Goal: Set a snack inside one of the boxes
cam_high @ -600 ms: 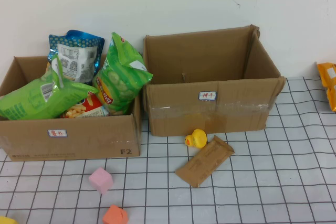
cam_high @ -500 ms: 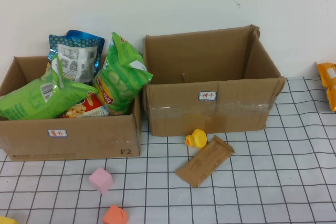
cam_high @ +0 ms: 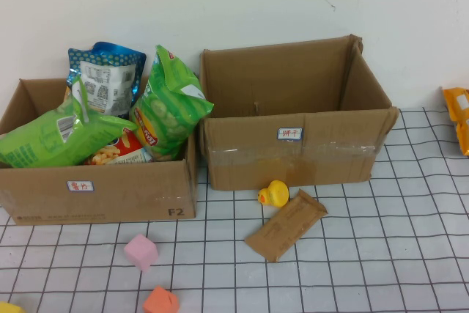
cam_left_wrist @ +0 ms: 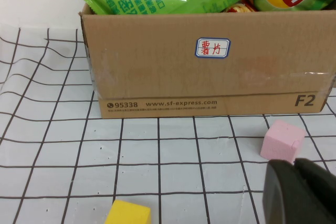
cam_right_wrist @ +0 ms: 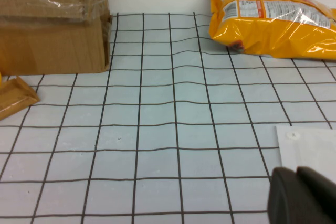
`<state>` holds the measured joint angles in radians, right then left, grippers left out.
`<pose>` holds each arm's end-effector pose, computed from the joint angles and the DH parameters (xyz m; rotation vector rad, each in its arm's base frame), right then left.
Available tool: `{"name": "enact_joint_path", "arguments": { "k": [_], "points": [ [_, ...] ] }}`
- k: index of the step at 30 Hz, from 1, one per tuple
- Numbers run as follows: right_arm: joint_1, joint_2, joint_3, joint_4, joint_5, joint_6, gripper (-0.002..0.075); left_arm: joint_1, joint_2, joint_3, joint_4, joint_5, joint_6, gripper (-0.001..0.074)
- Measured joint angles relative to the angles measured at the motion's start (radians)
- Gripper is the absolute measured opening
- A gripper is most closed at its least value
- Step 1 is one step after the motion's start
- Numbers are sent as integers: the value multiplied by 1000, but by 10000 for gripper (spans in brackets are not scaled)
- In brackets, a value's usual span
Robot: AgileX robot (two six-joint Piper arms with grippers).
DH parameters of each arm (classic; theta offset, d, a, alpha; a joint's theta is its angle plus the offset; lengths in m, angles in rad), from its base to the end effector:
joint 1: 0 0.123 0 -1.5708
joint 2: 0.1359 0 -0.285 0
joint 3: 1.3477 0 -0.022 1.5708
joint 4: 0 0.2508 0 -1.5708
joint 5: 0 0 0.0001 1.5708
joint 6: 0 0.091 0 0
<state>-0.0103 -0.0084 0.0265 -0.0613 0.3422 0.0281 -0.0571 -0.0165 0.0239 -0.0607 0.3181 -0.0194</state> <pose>0.0536 -0.0024 0.1739 -0.0035 1.8435 -0.0469 0.0535 -0.0048 0.1773 -0.0046 1.8099 -0.1126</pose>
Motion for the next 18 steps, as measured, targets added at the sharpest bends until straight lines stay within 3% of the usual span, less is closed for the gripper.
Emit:
{"name": "enact_joint_path", "arguments": {
  "k": [10, 13, 18],
  "points": [
    [0, 0, 0, 67, -7, 0, -1, 0, 0, 0, 0, 0, 0, -2],
    [0, 0, 2, 232, -19, 29, -1, 0, 0, 0, 0, 0, 0, -2],
    [0, 0, 2, 711, -28, 150, -1, 0, 0, 0, 0, 0, 0, -2]
  ]
}}
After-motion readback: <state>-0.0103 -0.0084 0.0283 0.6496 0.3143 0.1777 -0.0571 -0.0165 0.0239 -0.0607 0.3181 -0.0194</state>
